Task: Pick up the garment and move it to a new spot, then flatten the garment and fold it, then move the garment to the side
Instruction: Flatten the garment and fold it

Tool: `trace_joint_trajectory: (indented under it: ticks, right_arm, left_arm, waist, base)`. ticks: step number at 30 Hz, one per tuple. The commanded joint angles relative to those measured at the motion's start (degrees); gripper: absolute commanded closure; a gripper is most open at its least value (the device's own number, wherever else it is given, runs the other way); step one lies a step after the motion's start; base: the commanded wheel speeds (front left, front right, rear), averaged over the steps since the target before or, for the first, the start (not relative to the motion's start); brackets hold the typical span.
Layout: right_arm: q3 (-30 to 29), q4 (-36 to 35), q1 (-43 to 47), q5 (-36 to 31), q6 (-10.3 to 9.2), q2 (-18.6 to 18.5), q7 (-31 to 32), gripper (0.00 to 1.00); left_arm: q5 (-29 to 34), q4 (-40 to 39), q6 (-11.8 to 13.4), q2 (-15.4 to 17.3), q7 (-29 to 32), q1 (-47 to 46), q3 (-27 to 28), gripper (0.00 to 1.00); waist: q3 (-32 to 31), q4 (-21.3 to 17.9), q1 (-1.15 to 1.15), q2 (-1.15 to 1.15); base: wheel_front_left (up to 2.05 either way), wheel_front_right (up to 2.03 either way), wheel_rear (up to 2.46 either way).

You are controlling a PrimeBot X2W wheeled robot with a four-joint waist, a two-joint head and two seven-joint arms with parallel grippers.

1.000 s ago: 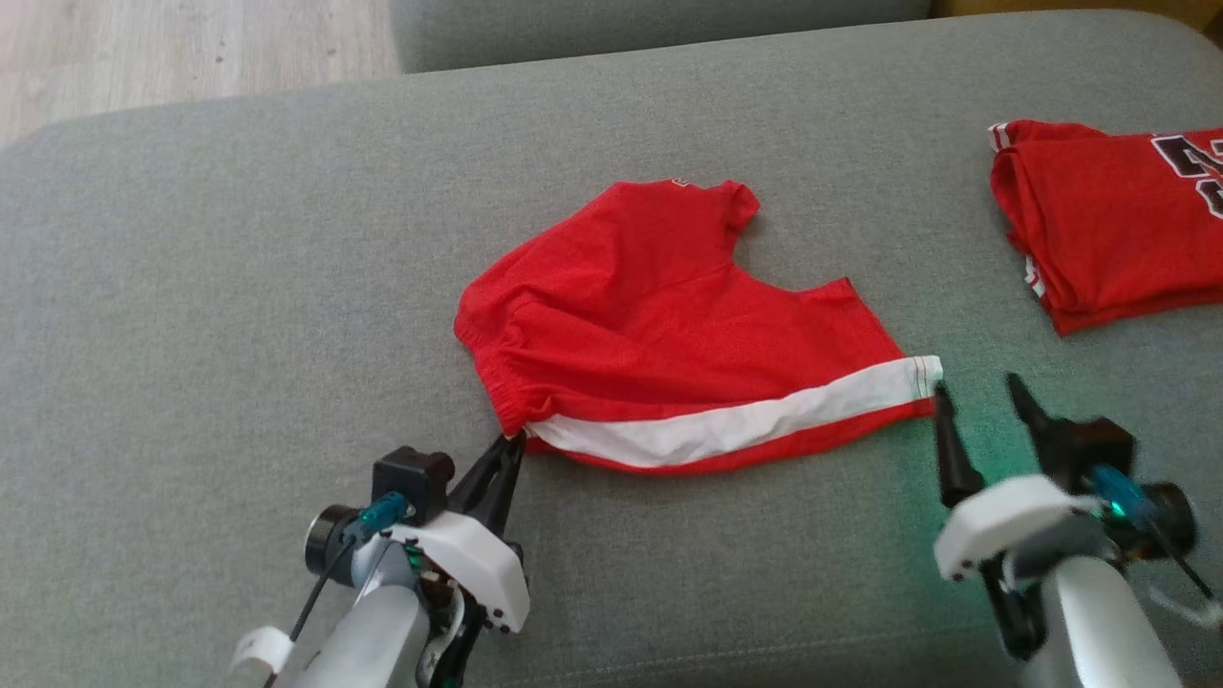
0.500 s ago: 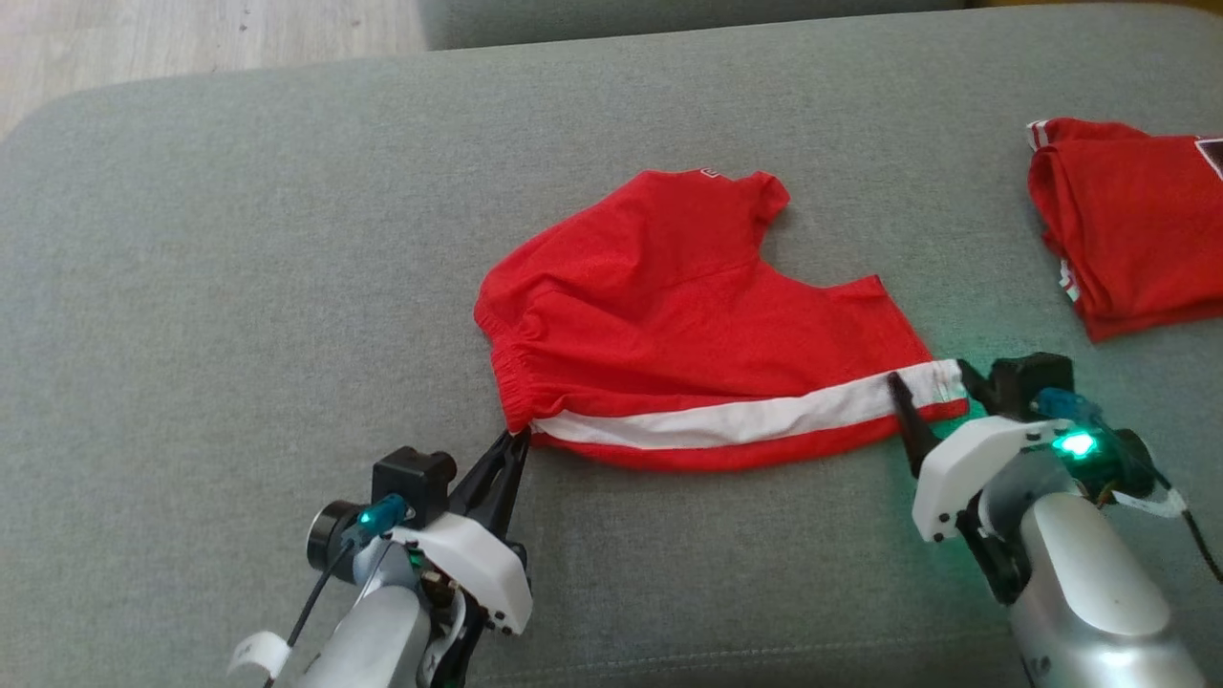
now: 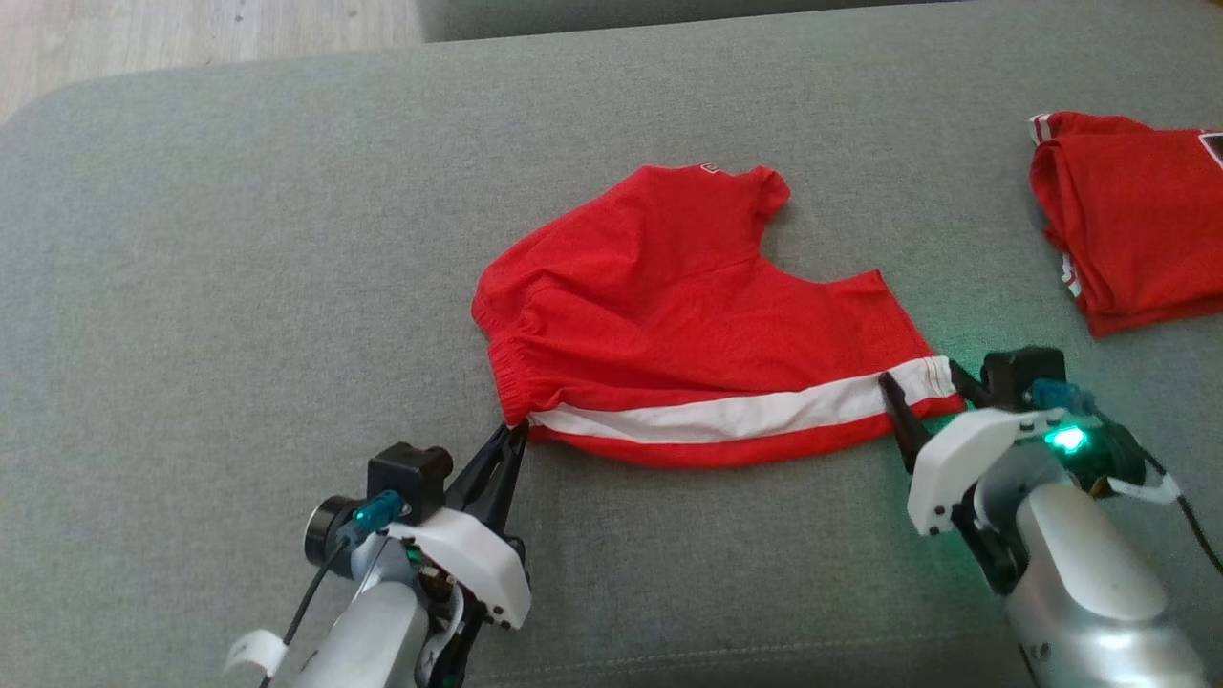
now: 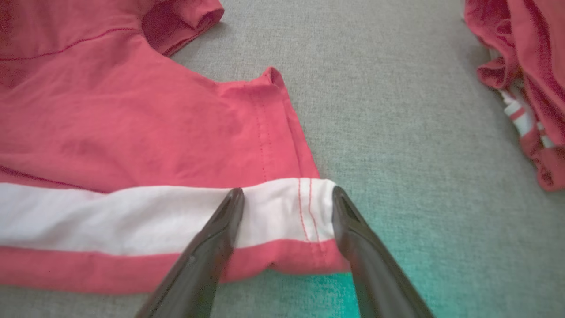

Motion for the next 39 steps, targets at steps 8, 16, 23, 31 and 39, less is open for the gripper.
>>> trace_joint_trajectory:
  ticks: [8,16,23,31,39]
  right_arm:
    - [1.96,3.01,-4.48,1.09,0.37,-0.39,-0.27,0.04]
    - [3.49,4.64,-5.41,2.35,0.37,-0.21,-1.61,0.69]
    - [3.21,3.66,-5.82,1.95,0.37,-0.91,-4.49,0.77]
    - [1.9,-2.94,-2.2,0.29,0.37,0.24,-6.9,0.87]
    - [-0.04,-12.35,2.73,-1.3,0.37,1.59,-6.67,1.0]
  left_arm:
    - [0.23,-1.8,-0.15,0.34,-0.77,-2.01,1.66,1.0]
    - [0.2,-1.92,-0.06,0.34,-0.77,-1.97,1.85,1.0]
    - [0.27,-2.25,-0.09,0.34,-0.77,-1.9,2.13,1.0]
    - [0.57,-3.71,0.11,0.34,-0.77,-1.43,3.99,1.0]
    - [1.69,-7.02,0.12,0.34,-0.77,-0.66,6.82,1.0]
  waist:
    - [0.53,0.5,0.0,0.0]
    - [0.63,0.45,0.0,0.0]
    - [0.61,0.11,0.0,0.0]
    - [0.21,-0.41,0.0,0.0]
    - [-0.17,-0.47,0.0,0.0]
  base:
    - [0.0,0.0,0.0]
    - [0.0,0.0,0.0]
    - [0.0,0.0,0.0]
    - [0.0,0.0,0.0]
    - [0.0,0.0,0.0]
